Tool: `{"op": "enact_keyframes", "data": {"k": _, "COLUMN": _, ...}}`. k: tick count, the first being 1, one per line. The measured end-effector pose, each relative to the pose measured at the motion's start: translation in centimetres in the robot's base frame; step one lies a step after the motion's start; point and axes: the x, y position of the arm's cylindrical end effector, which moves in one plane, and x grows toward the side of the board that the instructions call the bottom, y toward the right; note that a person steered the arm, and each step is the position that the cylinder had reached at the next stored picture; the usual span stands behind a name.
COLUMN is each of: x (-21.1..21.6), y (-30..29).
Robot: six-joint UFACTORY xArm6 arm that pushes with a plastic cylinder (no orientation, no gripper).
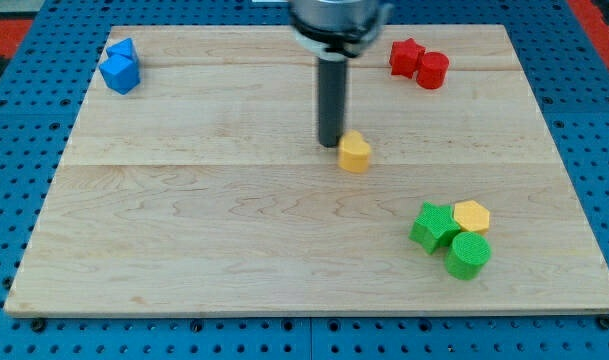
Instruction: Point at the red circle
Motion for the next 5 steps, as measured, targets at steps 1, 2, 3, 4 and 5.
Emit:
{"op": "enact_keyframes", "data": {"k": 1, "x": 2.2, "y": 5.1}}
{"op": "enact_keyframes", "data": {"k": 2, "x": 5.2, "y": 7.7}}
{"op": "enact_keyframes", "data": {"k": 3, "x": 8.4, "y": 7.2}}
{"op": "enact_keyframes", "data": {"k": 4, "x": 3.9, "y": 7.5}}
{"op": "enact_keyframes", "data": {"k": 5, "x": -0.7, "y": 9.1}}
